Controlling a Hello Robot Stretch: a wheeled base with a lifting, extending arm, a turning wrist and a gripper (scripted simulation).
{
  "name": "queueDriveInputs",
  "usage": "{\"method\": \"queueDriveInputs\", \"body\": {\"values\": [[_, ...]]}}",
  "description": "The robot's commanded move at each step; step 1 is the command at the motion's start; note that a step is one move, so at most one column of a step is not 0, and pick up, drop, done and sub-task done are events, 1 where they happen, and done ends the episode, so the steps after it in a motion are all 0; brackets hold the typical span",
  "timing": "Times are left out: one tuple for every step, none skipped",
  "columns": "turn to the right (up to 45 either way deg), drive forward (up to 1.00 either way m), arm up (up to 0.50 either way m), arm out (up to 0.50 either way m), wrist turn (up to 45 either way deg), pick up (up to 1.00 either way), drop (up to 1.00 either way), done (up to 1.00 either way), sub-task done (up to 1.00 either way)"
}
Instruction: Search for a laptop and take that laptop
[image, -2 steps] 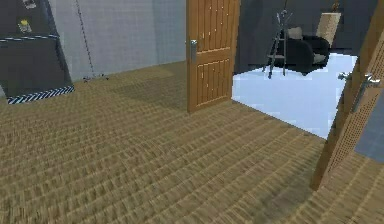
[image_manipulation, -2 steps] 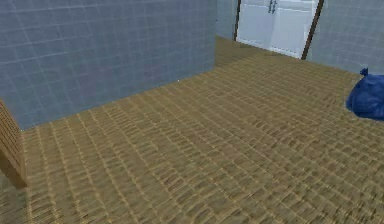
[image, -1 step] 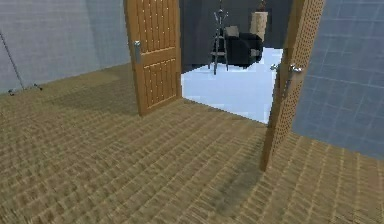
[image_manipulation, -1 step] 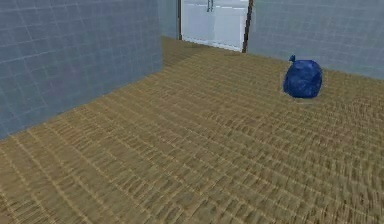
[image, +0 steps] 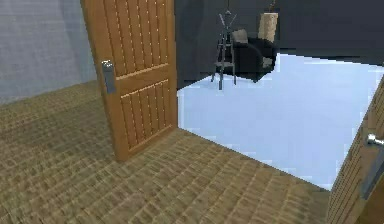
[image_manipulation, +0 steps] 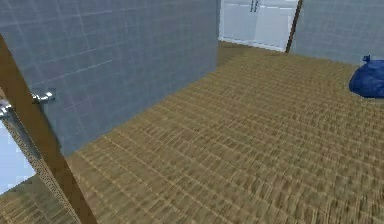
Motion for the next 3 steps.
{"method": "queueDriveInputs", "body": {"values": [[0.0, 0.65, 0.0, 0.0, 0.0, 0.0, 0.0, 0.0, 0.0], [36.0, 0.0, 0.0, 0.0, 0.0, 0.0, 0.0, 0.0, 0.0], [0.0, 1.0, 0.0, 0.0, 0.0, 0.0, 0.0, 0.0, 0.0]]}}
